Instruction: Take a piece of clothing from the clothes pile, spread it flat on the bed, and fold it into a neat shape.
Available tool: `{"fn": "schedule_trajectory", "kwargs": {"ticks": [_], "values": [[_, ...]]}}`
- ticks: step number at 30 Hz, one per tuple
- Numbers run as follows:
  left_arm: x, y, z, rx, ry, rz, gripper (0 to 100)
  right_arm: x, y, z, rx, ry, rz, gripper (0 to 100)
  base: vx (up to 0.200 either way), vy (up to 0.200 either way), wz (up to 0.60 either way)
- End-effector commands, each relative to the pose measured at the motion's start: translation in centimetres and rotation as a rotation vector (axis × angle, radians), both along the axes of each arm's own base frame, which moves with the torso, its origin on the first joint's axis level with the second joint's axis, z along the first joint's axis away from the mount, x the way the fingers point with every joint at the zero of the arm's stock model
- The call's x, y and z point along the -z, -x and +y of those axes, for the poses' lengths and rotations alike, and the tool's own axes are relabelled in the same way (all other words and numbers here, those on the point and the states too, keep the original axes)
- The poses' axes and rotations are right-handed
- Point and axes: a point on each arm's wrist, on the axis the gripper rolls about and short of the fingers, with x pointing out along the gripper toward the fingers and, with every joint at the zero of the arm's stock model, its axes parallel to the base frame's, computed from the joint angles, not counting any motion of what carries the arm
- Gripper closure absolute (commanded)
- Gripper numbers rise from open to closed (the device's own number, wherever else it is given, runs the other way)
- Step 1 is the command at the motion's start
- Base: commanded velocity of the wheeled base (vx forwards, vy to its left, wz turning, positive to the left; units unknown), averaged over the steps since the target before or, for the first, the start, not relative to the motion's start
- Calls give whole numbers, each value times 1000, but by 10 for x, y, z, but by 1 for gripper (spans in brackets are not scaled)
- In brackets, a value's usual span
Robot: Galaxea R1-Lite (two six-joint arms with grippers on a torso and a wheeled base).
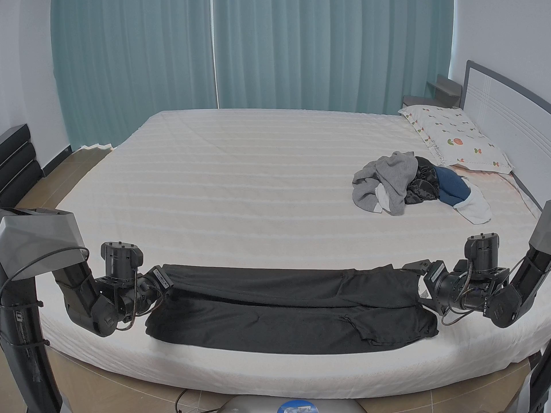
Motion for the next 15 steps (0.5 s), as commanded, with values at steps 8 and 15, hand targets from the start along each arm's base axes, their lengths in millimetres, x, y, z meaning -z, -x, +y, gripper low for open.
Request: {"fn": "schedule_trajectory", "kwargs": {"ticks": [8, 15], "values": [[14, 10, 0, 40, -57, 49, 100, 19, -24, -7, 49, -9, 31, 0, 0, 0, 0], [17, 10, 0, 40, -58, 58, 100, 33, -28, -1, 64, 26, 64, 0, 0, 0, 0]]}}
